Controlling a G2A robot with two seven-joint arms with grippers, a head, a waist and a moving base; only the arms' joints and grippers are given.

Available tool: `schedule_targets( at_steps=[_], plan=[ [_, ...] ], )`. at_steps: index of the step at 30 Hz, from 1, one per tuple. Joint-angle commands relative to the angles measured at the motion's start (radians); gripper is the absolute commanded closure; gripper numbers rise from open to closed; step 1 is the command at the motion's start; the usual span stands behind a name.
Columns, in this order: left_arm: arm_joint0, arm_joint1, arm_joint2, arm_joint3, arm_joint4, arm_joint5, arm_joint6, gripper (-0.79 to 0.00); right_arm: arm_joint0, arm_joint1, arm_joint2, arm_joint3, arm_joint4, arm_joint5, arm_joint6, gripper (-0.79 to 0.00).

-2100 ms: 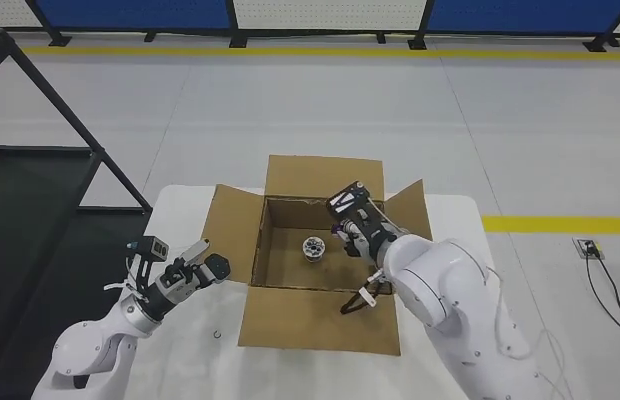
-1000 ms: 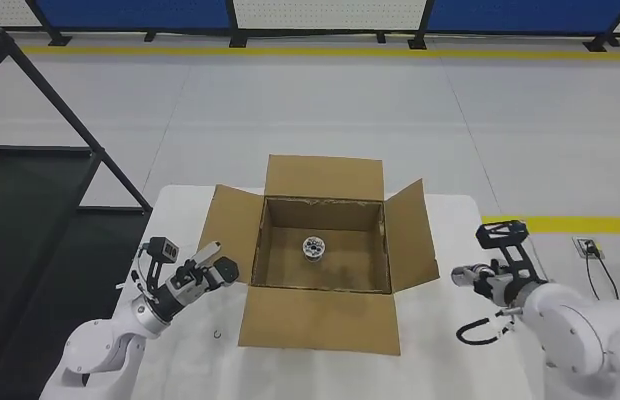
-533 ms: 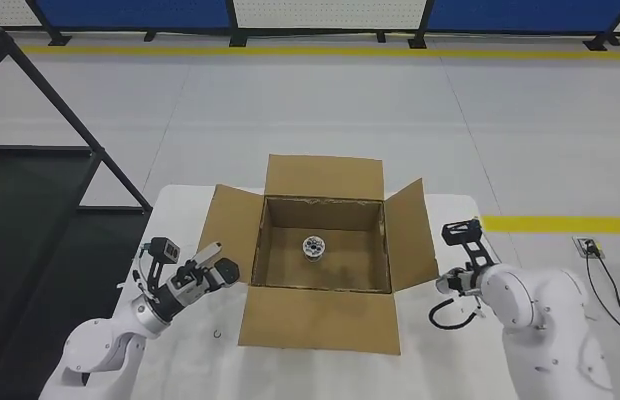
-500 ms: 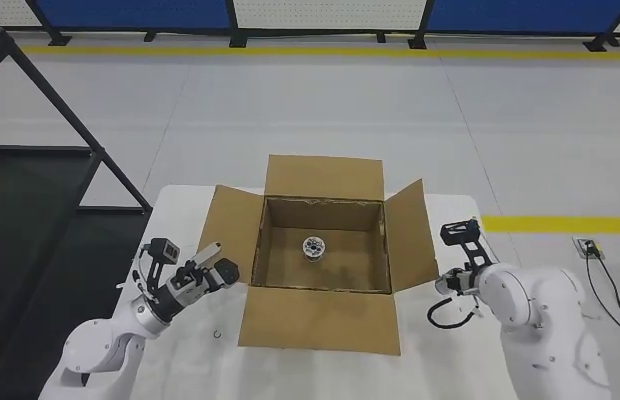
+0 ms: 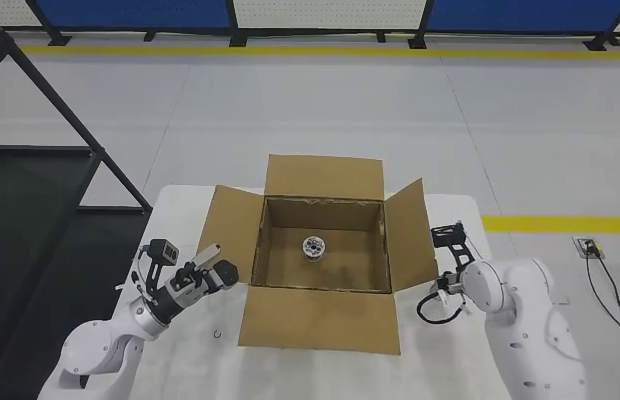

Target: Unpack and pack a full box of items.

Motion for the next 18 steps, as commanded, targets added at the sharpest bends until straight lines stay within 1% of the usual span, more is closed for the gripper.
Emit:
schedule_targets(
  at_steps=[1, 2, 4, 5, 6, 7, 8, 9, 15, 18],
  plan=[
    [0.001, 0.001, 0.000, -0.001, 0.000, 0.000, 0.000, -0.785, 0.000, 0.000, -0.001, 0.003, 0.008, -0.003, -0.003, -0.154],
    [0.001, 0.001, 0.000, -0.001, 0.002, 0.000, 0.000, -0.785, -0.001, 0.001, -0.002, 0.005, 0.011, -0.003, -0.005, -0.249],
    [0.002, 0.001, -0.001, -0.001, 0.002, 0.000, 0.001, -0.785, -0.002, 0.001, -0.002, 0.008, 0.015, -0.002, -0.008, -0.385],
    [0.003, 0.002, -0.001, -0.001, 0.004, 0.000, 0.001, -0.785, -0.002, 0.002, -0.003, 0.008, 0.016, -0.002, -0.009, -0.529],
    [0.003, 0.002, -0.001, 0.000, 0.003, 0.001, 0.002, -0.785, -0.003, 0.002, -0.003, 0.009, 0.018, -0.002, -0.009, -0.637],
    [0.003, 0.002, 0.000, -0.001, 0.002, 0.002, 0.003, -0.785, -0.004, 0.003, -0.003, 0.009, 0.019, -0.001, -0.010, -0.662],
    [0.003, 0.002, 0.000, -0.002, 0.001, 0.000, 0.002, -0.785, -0.005, 0.003, -0.002, 0.008, 0.022, 0.000, -0.011, -0.748],
    [0.002, 0.002, 0.000, -0.002, -0.004, -0.004, -0.006, -0.785, -0.007, 0.004, 0.000, 0.004, 0.025, 0.001, -0.012, -0.785],
    [0.004, 0.004, -0.005, 0.002, -0.010, -0.013, -0.014, -0.785, -0.036, 0.011, 0.035, -0.066, 0.031, 0.017, -0.032, -0.785],
    [0.004, 0.005, -0.004, 0.002, -0.011, -0.014, -0.012, -0.785, -0.063, 0.016, 0.080, -0.171, 0.034, 0.052, -0.064, -0.785]
  ],
)
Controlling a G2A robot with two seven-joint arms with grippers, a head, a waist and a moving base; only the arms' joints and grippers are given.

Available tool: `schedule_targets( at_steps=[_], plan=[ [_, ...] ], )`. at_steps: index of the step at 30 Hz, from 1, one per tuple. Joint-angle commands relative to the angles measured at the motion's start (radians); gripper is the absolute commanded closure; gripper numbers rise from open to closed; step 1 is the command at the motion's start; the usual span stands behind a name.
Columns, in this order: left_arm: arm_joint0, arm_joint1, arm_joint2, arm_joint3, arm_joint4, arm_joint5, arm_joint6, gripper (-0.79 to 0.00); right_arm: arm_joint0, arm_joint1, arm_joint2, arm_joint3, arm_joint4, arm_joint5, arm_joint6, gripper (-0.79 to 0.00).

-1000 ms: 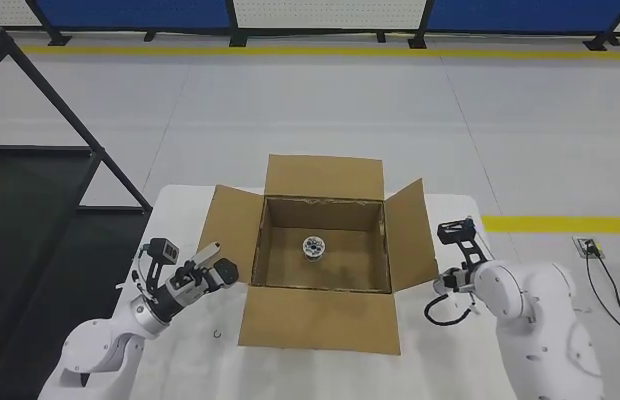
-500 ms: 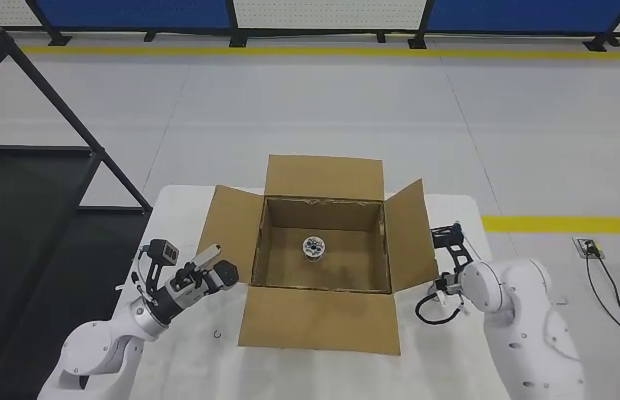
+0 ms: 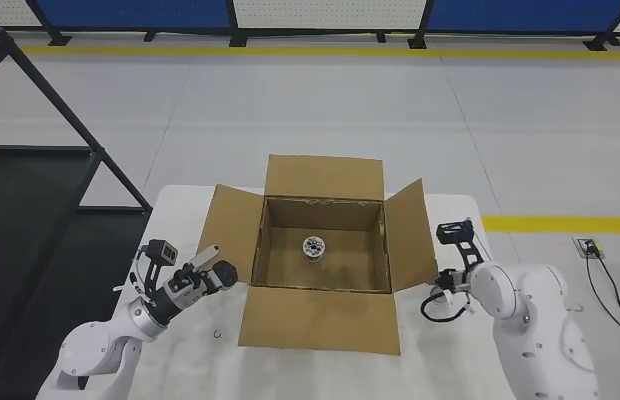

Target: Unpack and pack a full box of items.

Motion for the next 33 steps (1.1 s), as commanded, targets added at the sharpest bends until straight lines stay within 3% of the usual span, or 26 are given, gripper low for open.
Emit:
schedule_targets(
  at_steps=[1, 9, 12, 15, 21, 33],
  plan=[
    [0.000, 0.000, 0.000, 0.000, 0.000, 0.000, 0.000, -0.785, -0.023, 0.003, 0.033, -0.088, 0.007, 0.027, -0.025, -0.785],
    [0.003, 0.003, -0.008, 0.009, -0.011, -0.005, 0.000, -0.785, -0.128, 0.001, 0.100, -0.493, 0.050, 0.146, -0.242, -0.785],
    [0.006, 0.003, -0.014, 0.012, -0.021, -0.006, 0.004, -0.785, -0.140, -0.001, 0.063, -0.582, 0.073, 0.121, -0.312, -0.785],
    [0.007, 0.004, -0.018, 0.014, -0.026, -0.007, 0.005, -0.785, -0.113, 0.000, -0.019, -0.594, 0.104, 0.033, -0.322, -0.785],
    [0.010, 0.005, -0.030, 0.018, -0.049, -0.011, 0.009, -0.785, 0.079, -0.016, -0.254, -0.381, 0.125, -0.040, -0.250, -0.785],
    [0.011, 0.009, -0.053, 0.030, -0.068, -0.013, 0.004, -0.785, 0.438, -0.121, -0.645, 0.268, 0.245, 0.037, -0.299, -0.785]
  ],
)
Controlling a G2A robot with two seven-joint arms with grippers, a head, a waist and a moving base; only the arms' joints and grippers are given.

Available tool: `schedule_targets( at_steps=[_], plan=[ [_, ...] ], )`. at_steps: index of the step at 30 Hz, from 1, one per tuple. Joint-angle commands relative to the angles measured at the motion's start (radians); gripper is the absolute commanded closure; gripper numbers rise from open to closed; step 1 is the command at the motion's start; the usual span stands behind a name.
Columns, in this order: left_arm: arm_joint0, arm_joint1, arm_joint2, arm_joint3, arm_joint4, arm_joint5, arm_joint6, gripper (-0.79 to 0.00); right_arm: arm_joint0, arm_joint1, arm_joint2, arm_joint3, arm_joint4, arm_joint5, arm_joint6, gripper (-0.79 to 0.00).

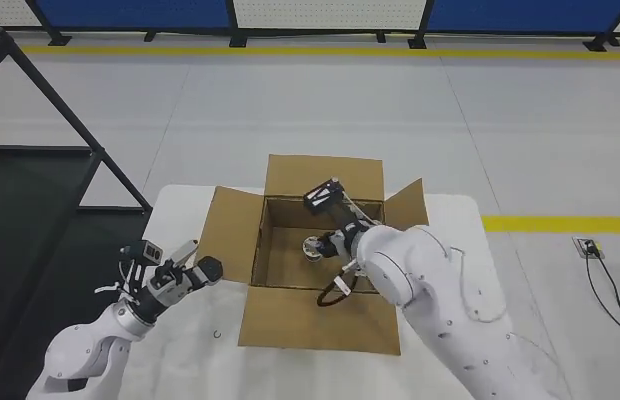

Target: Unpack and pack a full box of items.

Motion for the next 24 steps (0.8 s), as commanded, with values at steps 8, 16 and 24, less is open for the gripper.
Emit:
schedule_targets(
  at_steps=[8, 16, 24],
  plan=[
    [0.005, 0.003, -0.013, 0.007, -0.010, -0.002, -0.001, -0.785, 0.166, -0.107, -0.190, 0.435, 0.097, 0.052, -0.099, -0.785],
    [0.007, 0.004, -0.016, 0.003, -0.008, 0.002, 0.002, -0.785, 0.228, -0.186, -0.251, 0.659, 0.184, 0.053, -0.192, -0.785],
    [0.006, 0.006, -0.021, 0.007, -0.012, 0.001, 0.006, -0.785, 0.258, -0.250, -0.276, 0.830, 0.226, 0.094, -0.289, -0.785]
  ],
)
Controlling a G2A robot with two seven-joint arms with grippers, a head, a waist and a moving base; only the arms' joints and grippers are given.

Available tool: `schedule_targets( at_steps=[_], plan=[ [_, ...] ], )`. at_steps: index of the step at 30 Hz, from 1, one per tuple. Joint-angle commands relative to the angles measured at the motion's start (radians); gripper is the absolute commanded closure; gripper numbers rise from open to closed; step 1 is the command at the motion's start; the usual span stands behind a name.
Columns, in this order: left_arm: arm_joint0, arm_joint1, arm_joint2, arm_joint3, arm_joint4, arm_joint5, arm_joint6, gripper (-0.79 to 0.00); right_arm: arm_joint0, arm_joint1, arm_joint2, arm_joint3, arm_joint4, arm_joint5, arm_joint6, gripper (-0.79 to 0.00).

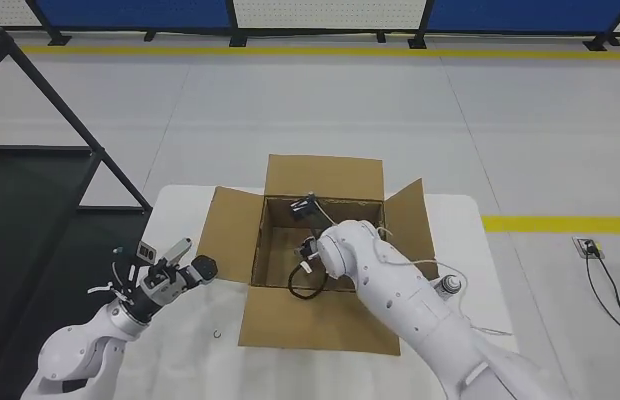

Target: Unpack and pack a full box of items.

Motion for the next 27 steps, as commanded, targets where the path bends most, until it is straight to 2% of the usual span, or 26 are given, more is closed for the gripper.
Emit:
schedule_targets(
  at_steps=[1, 6, 7, 8, 10, 12, 21, 27],
  plan=[
    [-0.001, 0.000, -0.002, 0.003, -0.002, 0.000, 0.000, -0.785, 0.007, -0.014, -0.008, 0.037, 0.004, -0.006, -0.009, -0.785],
    [-0.002, 0.001, -0.002, 0.006, -0.005, -0.001, 0.000, -0.785, 0.025, -0.047, -0.018, 0.116, 0.026, -0.035, -0.028, -0.776],
    [-0.002, 0.001, -0.002, 0.007, -0.005, -0.002, 0.000, -0.785, 0.029, -0.053, -0.018, 0.130, 0.030, -0.040, -0.032, -0.526],
    [-0.002, 0.001, -0.002, 0.007, -0.005, -0.002, 0.000, -0.785, 0.033, -0.058, -0.018, 0.143, 0.034, -0.047, -0.035, -0.354],
    [-0.002, 0.001, -0.001, 0.008, -0.007, -0.003, 0.003, -0.785, 0.040, -0.068, -0.019, 0.167, 0.037, -0.058, -0.042, -0.219],
    [-0.002, 0.001, 0.000, 0.008, -0.009, -0.004, 0.002, -0.785, 0.046, -0.077, -0.019, 0.187, 0.040, -0.067, -0.047, 0.000],
    [-0.002, 0.002, 0.003, 0.013, -0.009, -0.006, 0.003, -0.785, 0.076, -0.098, -0.002, 0.232, 0.047, -0.106, -0.078, 0.000],
    [0.000, 0.002, 0.009, 0.010, -0.006, -0.007, 0.002, -0.785, 0.098, -0.073, 0.024, 0.120, -0.012, -0.114, -0.049, 0.000]
  ],
)
